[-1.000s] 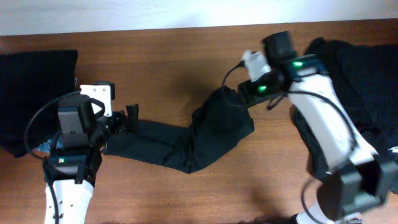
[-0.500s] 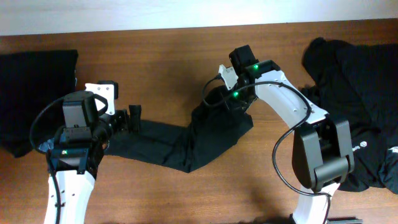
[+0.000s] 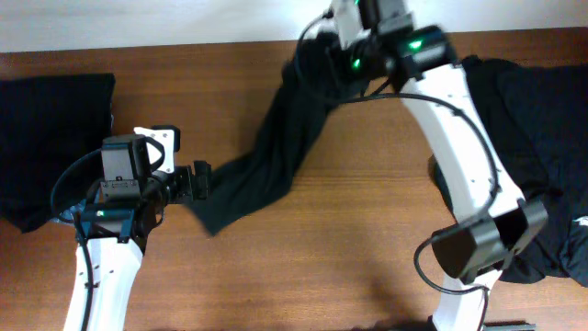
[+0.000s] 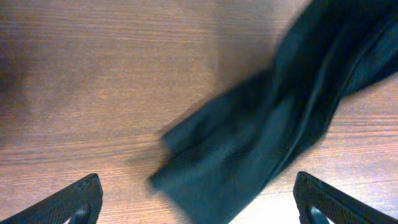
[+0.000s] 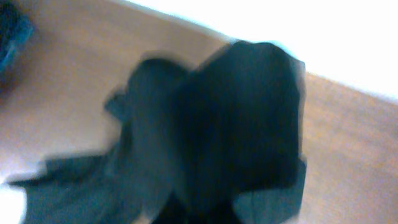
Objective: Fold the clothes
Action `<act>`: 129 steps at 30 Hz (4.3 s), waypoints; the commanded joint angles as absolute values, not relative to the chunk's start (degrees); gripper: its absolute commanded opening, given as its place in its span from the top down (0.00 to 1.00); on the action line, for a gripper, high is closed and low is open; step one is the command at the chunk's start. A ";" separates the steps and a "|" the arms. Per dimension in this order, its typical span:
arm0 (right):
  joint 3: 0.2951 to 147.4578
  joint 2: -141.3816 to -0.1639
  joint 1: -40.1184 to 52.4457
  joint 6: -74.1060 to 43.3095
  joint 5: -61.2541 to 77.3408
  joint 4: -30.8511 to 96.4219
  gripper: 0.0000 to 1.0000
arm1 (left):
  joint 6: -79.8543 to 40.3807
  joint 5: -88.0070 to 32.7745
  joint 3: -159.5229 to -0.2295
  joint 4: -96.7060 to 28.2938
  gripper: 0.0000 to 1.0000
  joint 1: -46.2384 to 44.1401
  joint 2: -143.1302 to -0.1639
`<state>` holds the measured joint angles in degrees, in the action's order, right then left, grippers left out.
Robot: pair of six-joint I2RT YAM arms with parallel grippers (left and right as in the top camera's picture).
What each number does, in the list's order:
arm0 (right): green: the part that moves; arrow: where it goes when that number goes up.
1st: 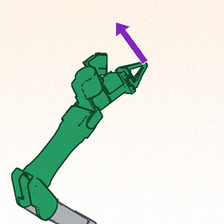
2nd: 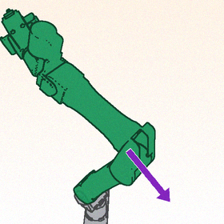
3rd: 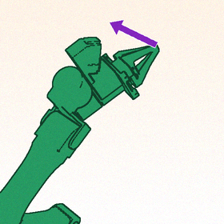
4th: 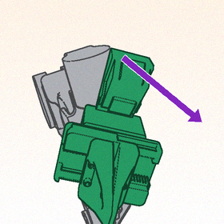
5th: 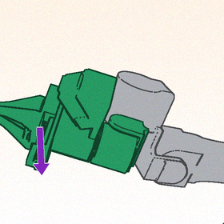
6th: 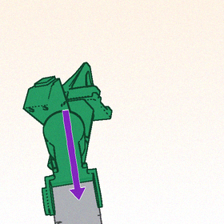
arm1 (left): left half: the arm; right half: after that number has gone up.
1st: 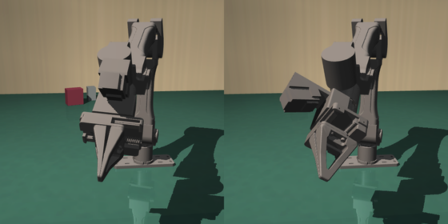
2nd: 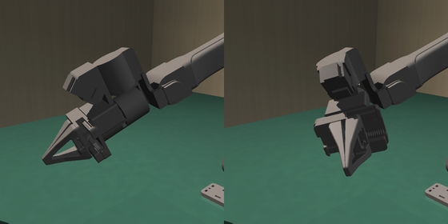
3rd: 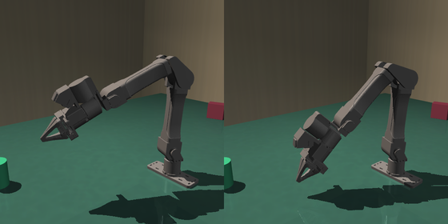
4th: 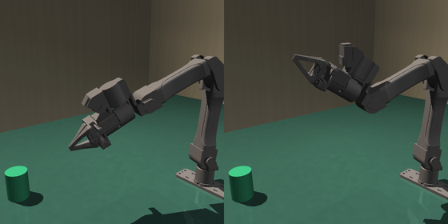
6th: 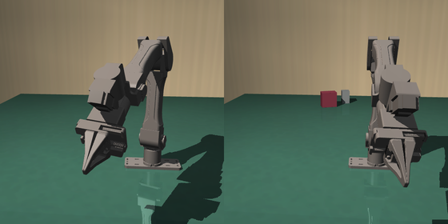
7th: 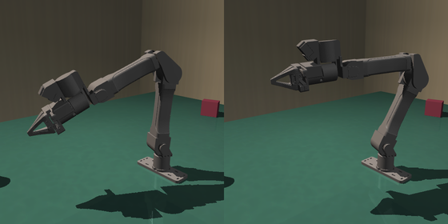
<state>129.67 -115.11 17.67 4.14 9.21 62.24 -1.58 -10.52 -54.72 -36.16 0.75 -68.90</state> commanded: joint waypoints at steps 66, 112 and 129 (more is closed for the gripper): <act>145.12 -113.45 6.98 17.50 6.90 93.62 0.20 | -4.23 -3.11 -101.78 -84.55 0.13 -15.99 -94.85; 144.73 -113.56 -3.14 15.79 10.11 93.08 0.15 | -32.58 -5.69 -93.78 -60.62 0.21 -26.89 -123.57; 144.73 -113.56 -3.14 15.79 10.09 92.95 0.16 | -29.87 1.52 -98.32 -69.21 1.00 -26.85 -122.06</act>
<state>145.10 -113.23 -2.70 16.43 9.17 93.19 -31.68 -3.53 -94.72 -66.04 -26.72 -122.39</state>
